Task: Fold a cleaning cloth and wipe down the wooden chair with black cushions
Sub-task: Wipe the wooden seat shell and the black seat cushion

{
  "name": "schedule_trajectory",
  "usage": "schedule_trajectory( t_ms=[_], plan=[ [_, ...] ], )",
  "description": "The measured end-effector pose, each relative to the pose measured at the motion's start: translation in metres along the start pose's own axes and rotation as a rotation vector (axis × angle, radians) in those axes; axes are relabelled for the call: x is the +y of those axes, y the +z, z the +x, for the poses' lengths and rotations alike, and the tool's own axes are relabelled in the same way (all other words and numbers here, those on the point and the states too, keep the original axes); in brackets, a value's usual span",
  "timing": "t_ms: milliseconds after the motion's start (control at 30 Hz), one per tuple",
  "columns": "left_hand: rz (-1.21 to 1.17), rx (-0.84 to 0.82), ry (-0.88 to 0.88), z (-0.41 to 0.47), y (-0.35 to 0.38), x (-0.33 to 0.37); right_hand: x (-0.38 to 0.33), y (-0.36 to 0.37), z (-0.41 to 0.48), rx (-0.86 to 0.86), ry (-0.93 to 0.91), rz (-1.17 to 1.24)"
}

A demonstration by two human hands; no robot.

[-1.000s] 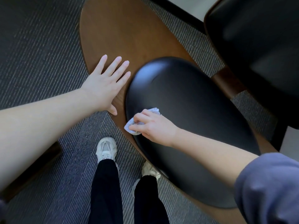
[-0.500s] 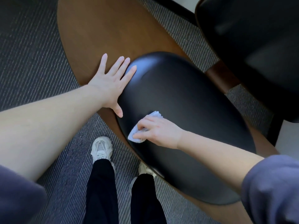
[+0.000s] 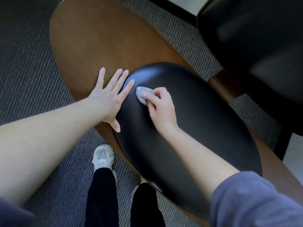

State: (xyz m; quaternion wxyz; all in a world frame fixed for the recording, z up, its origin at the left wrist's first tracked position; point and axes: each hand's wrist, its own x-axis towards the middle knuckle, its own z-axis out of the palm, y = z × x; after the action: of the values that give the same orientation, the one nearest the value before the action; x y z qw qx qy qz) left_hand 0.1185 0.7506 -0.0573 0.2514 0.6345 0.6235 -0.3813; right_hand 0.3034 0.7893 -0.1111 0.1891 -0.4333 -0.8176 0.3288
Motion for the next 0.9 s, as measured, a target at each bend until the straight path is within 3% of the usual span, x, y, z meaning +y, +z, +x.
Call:
schedule_trajectory(
  t_ms=[200,267,467,500,600,633,767,900],
  plan=[
    [-0.013,-0.053,-0.021,-0.001,-0.004,0.002,0.024,-0.009,0.044,0.205,0.468,0.019],
    [-0.013,-0.072,-0.031,-0.002,-0.007,0.003,0.02,-0.01,0.042,0.165,0.409,0.018],
    [-0.006,-0.081,-0.052,-0.004,-0.01,0.004,-0.004,-0.017,0.003,-0.186,-0.201,-0.054],
    [-0.002,-0.079,-0.052,-0.004,-0.009,0.004,0.001,-0.016,0.012,-0.149,-0.16,-0.068],
    [-0.001,-0.072,-0.052,-0.003,-0.008,0.004,0.006,-0.012,0.035,0.054,0.209,-0.007],
    [-0.001,-0.066,-0.049,-0.003,-0.007,0.003,0.001,-0.01,0.035,0.058,0.211,0.006],
    [-0.002,-0.021,-0.023,-0.003,-0.002,-0.001,-0.007,-0.008,0.012,-0.063,-0.063,-0.046],
    [-0.001,0.028,0.0,-0.003,0.001,-0.002,0.011,-0.006,0.031,0.175,0.351,0.004]
  ],
)
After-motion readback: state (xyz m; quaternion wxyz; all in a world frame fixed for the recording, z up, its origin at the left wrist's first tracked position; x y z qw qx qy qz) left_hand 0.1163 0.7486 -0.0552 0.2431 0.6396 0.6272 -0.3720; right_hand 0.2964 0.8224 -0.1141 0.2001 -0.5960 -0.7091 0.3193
